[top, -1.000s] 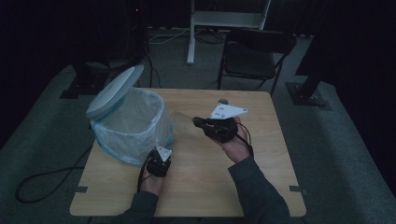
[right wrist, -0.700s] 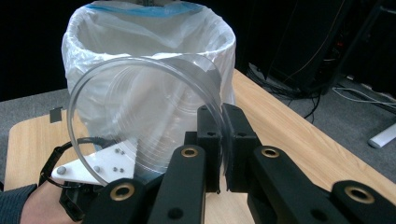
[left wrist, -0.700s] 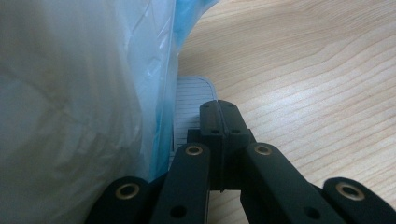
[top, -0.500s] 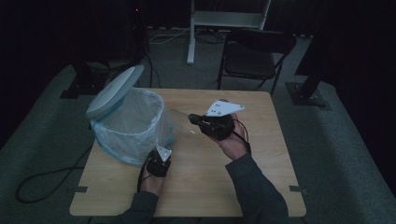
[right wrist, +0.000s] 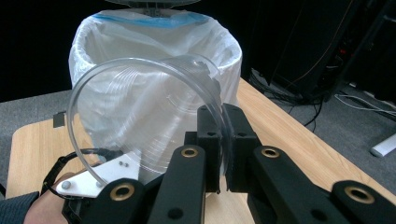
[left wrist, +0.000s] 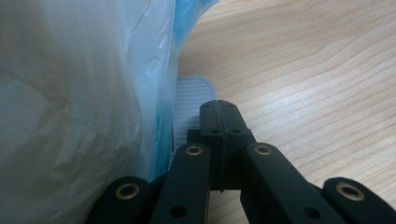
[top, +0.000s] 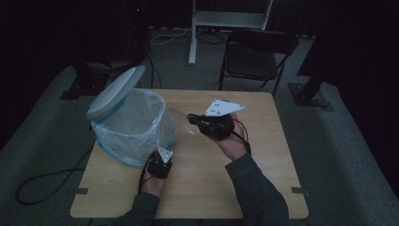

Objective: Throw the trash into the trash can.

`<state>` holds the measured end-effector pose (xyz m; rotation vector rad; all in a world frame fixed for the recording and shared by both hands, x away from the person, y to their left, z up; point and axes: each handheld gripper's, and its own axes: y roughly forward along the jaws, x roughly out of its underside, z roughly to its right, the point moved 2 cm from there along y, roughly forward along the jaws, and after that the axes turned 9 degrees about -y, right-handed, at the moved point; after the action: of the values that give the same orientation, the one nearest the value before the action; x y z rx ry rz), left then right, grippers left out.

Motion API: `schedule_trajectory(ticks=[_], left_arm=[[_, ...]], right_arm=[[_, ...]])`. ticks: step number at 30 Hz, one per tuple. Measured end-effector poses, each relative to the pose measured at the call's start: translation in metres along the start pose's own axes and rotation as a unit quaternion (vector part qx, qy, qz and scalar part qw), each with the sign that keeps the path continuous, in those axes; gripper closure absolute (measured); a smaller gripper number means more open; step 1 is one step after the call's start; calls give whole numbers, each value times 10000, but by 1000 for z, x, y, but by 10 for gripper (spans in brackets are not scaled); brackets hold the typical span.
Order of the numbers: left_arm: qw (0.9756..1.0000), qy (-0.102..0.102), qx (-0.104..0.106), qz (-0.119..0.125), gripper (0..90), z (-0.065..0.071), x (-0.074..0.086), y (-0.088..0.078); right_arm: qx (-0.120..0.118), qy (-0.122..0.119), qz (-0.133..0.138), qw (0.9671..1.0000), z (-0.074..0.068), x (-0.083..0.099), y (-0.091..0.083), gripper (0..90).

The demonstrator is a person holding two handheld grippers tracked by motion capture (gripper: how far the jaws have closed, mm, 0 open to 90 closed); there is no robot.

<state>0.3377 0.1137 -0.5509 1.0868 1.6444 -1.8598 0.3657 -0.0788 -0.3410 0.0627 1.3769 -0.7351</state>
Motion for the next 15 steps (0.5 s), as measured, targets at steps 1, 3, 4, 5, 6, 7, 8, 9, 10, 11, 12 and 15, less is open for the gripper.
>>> schedule_trajectory(ticks=[1,3,4,5,6,7,8,9,10,11,12,15], left_arm=[[10000,0,0,1,900,0,0,0],[10000,-1,-8,8,900,0,0,0],[10000,-2,-8,10,900,0,0,0],[10000,0,-8,9,900,0,0,0],[10000,-2,-6,9,900,0,0,0],[10000,-3,-6,8,900,0,0,0],[10000,-3,-4,5,900,0,0,0],[10000,0,0,2,900,0,0,0],[10000,0,0,2,900,0,0,0],[10000,-3,5,-1,900,0,0,0],[10000,-3,3,2,900,0,0,0],[10000,-4,3,2,900,0,0,0]], right_arm=[[-10,-5,11,10000,-1,-1,1,865],[-5,-7,17,10000,-1,-2,1,865],[-4,-13,33,10000,-1,-2,1,865],[-10,-2,43,10000,-1,-3,1,865],[-24,19,51,10000,-1,-4,2,865],[-32,2,63,10000,-2,-4,3,865],[-32,2,63,10000,-2,-4,3,865],[-50,3,46,10000,-3,-4,5,865],[-50,3,46,10000,-3,-4,5,865],[-58,-12,47,10000,-3,-4,6,865],[-42,-4,49,10000,-3,-5,6,865],[-37,24,83,10000,-3,-5,6,865]])
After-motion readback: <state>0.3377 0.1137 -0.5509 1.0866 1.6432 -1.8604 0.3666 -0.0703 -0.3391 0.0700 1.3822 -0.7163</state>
